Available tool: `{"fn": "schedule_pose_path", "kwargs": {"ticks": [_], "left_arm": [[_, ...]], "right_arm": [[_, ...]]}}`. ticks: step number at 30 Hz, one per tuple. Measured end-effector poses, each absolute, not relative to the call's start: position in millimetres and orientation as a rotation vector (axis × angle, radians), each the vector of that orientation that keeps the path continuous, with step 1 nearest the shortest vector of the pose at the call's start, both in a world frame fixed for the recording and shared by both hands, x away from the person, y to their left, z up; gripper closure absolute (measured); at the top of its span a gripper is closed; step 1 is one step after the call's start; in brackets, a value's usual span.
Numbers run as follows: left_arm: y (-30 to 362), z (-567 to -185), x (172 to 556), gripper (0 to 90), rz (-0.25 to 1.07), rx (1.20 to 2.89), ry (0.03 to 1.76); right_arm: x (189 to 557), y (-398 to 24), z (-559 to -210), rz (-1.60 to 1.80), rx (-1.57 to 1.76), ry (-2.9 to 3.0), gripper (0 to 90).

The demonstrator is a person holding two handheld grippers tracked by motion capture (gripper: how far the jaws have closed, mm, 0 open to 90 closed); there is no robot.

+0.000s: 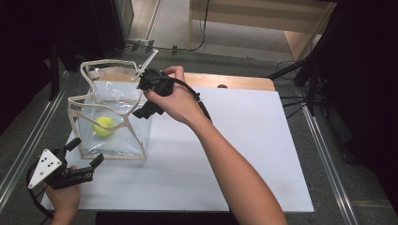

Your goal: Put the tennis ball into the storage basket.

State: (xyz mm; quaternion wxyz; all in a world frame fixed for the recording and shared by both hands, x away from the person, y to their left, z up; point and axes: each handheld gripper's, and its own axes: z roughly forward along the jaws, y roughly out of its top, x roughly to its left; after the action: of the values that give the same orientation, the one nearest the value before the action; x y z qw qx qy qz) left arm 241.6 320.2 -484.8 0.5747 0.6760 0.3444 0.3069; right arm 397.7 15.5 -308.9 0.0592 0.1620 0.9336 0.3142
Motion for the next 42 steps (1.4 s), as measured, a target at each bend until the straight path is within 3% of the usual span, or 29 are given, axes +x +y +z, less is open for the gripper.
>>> {"fn": "schedule_pose_path", "kwargs": {"ticks": [42], "left_arm": [[321,-485,242,5.4,0.72,1.584,0.811]], "right_arm": [[378,-14,-380,1.049,0.563,2.812,0.0]]}}
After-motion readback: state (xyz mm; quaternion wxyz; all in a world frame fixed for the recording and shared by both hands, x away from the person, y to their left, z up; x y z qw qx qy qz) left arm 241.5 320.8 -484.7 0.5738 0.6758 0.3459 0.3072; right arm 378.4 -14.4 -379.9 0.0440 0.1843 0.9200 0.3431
